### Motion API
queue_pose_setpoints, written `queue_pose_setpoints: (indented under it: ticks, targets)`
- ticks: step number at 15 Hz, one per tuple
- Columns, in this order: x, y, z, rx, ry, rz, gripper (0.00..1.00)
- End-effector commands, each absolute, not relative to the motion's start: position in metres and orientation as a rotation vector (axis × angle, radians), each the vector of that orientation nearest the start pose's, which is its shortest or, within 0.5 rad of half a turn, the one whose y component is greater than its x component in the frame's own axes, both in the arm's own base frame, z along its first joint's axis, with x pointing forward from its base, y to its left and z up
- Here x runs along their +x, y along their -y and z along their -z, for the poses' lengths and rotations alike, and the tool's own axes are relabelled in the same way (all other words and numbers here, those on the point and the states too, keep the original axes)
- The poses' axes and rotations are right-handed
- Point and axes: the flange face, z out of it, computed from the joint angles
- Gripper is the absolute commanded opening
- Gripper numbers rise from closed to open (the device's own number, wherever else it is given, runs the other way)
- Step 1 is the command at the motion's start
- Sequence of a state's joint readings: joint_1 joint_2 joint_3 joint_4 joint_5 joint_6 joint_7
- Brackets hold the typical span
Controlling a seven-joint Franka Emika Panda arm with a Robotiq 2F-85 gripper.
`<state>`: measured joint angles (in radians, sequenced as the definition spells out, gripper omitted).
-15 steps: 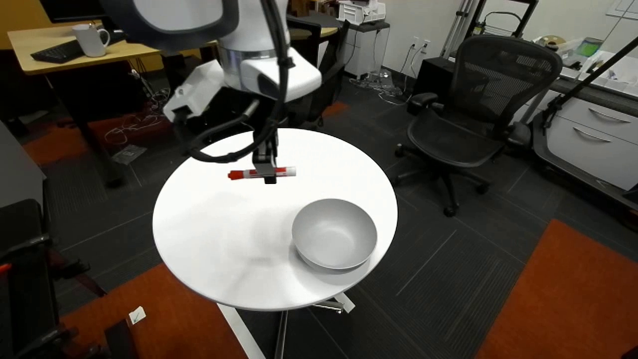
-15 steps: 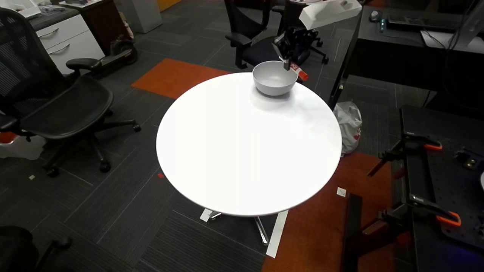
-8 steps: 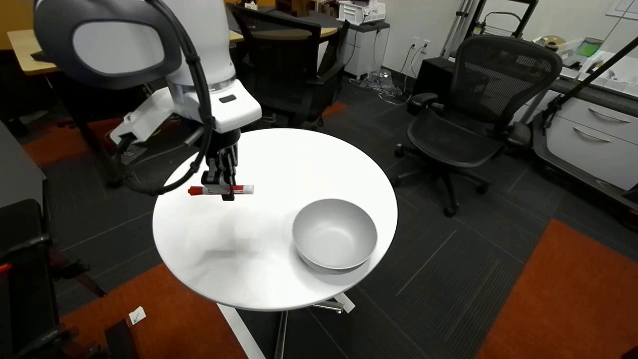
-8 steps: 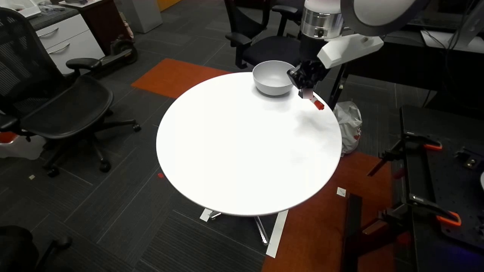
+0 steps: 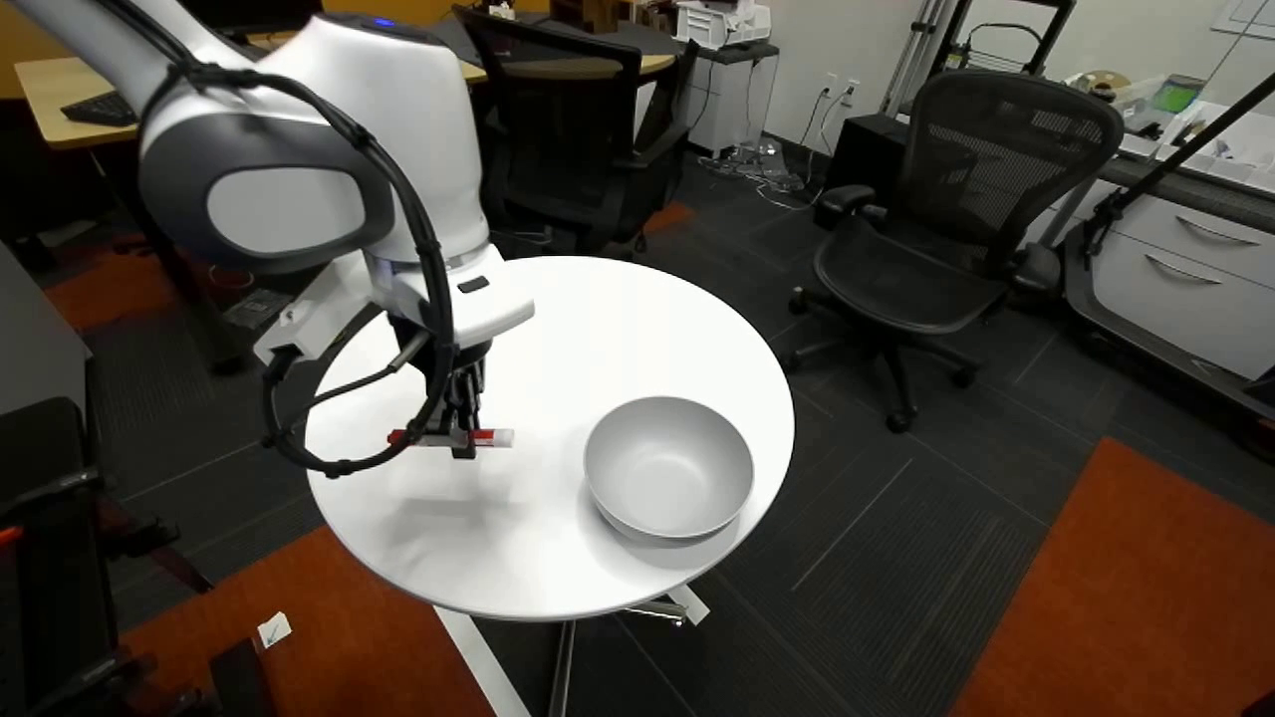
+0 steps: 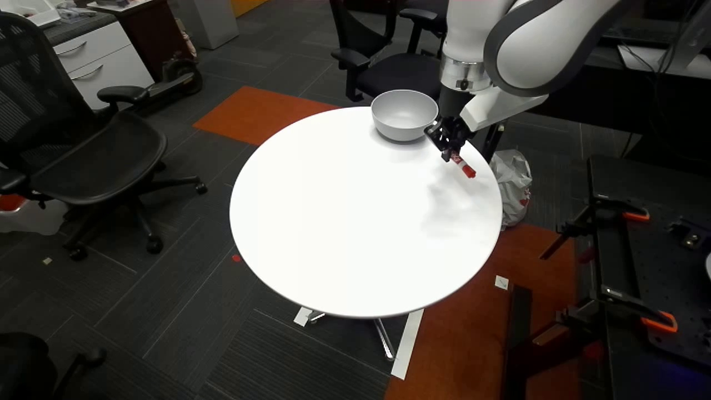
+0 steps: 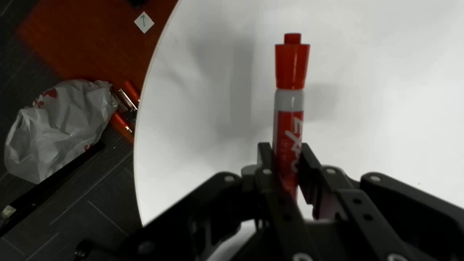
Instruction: Remove the marker from the bowl.
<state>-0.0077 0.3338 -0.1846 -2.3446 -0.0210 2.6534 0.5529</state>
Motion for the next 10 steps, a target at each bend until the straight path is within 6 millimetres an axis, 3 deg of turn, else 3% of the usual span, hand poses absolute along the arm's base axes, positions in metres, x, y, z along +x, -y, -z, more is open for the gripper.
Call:
queue_pose_setpoints:
  ticks: [1, 7, 8, 9, 10]
  targets:
    - [0.518, 0.111, -0.170, -3.019, -1.135, -0.021, 0.05]
    - [0.533, 0.120, -0.149, -3.037, -1.140, -0.033, 0.05]
    - [0.535, 0.120, -0.146, -3.039, -1.140, -0.035, 0.13]
    - [0.536, 0.121, -0.144, -3.041, -1.141, -0.035, 0.45]
    - [0.537, 0.122, -0.143, -3.041, -1.142, -0.036, 0.46]
